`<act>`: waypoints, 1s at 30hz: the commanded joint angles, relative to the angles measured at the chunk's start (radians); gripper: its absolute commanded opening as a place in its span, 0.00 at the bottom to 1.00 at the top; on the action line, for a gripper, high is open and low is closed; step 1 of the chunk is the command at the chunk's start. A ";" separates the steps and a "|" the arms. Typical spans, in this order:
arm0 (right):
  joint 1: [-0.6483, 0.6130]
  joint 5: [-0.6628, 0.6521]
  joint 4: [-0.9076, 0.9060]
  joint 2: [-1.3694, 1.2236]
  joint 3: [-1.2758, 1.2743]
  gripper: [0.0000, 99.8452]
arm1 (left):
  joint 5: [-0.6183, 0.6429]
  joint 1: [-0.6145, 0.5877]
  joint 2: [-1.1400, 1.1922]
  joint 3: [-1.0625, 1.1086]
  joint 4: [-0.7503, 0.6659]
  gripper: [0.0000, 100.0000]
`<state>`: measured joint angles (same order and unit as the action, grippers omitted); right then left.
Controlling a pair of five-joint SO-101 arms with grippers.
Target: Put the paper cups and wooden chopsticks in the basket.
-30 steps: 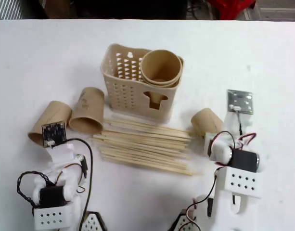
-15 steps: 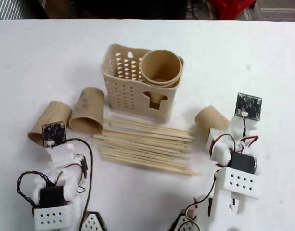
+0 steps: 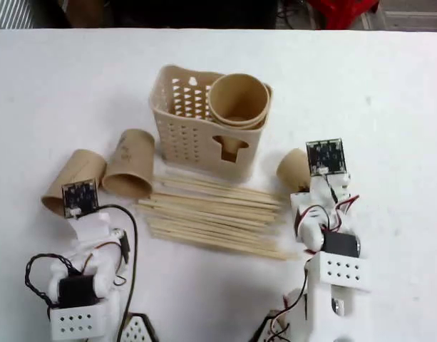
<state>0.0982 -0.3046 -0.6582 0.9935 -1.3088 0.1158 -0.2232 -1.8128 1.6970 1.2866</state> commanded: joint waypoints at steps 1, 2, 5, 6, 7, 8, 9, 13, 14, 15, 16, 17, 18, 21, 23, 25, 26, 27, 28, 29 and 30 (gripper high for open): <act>-0.008 -0.025 0.021 0.010 0.008 0.19 | 0.009 -0.008 -0.010 -0.002 0.003 0.08; -0.008 -0.023 0.021 0.010 0.008 0.19 | 0.009 -0.008 -0.010 -0.002 0.003 0.08; -0.010 -0.021 0.019 0.010 0.008 0.15 | 0.009 -0.008 -0.010 -0.002 0.003 0.08; -0.010 -0.021 0.021 0.015 0.008 0.11 | 0.009 -0.008 -0.010 -0.002 0.003 0.08; -0.010 -0.025 0.021 0.018 0.009 0.05 | 0.009 -0.008 -0.010 -0.002 0.003 0.08; -0.010 -0.028 0.021 0.019 0.018 0.01 | 0.009 -0.008 -0.010 -0.002 0.003 0.08; -0.010 -0.028 0.019 0.019 0.034 0.02 | 0.009 -0.008 -0.010 -0.002 0.003 0.08; 0.041 -0.020 0.012 0.019 0.135 0.01 | 0.009 -0.008 -0.010 -0.002 0.003 0.08; 0.056 -0.020 0.005 0.018 0.167 0.02 | 0.009 -0.008 -0.010 -0.002 0.003 0.08; 0.065 -0.023 -0.012 0.018 0.199 0.02 | 0.009 -0.008 -0.010 -0.002 0.003 0.08; 0.071 -0.028 -0.039 0.016 0.236 0.02 | 0.009 -0.008 -0.010 -0.002 0.003 0.08; 0.071 -0.029 -0.071 0.013 0.276 0.02 | 0.009 -0.008 -0.010 -0.002 0.003 0.08; 0.071 -0.046 -0.110 0.010 0.318 0.02 | 0.009 -0.008 -0.010 -0.002 0.003 0.08; 0.070 -0.121 -0.225 0.010 0.434 0.02 | 0.009 -0.008 -0.010 -0.002 0.003 0.08; 0.070 -0.126 -0.269 0.010 0.508 0.02 | 0.009 -0.008 -0.010 -0.002 0.003 0.08; 0.068 -0.126 -0.303 0.008 0.583 0.02 | 0.009 -0.008 -0.010 -0.002 0.003 0.08; 0.061 -0.123 -0.315 0.008 0.623 0.02 | 0.009 -0.008 -0.010 -0.002 0.003 0.08; 0.047 -0.121 -0.329 0.008 0.661 0.02 | 0.009 -0.008 -0.010 -0.002 0.003 0.08; 0.031 -0.120 -0.343 0.008 0.697 0.02 | 0.009 -0.008 -0.010 -0.002 0.003 0.08; 0.012 -0.120 -0.351 0.008 0.732 0.02 | 0.009 -0.008 -0.010 -0.002 0.003 0.08; -0.012 -0.118 -0.354 0.008 0.763 0.02 | 0.009 -0.008 -0.010 -0.002 0.003 0.08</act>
<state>0.1350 -0.4150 -0.9989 0.9935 -0.6736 0.1158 -0.2232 -1.8128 1.6970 1.2866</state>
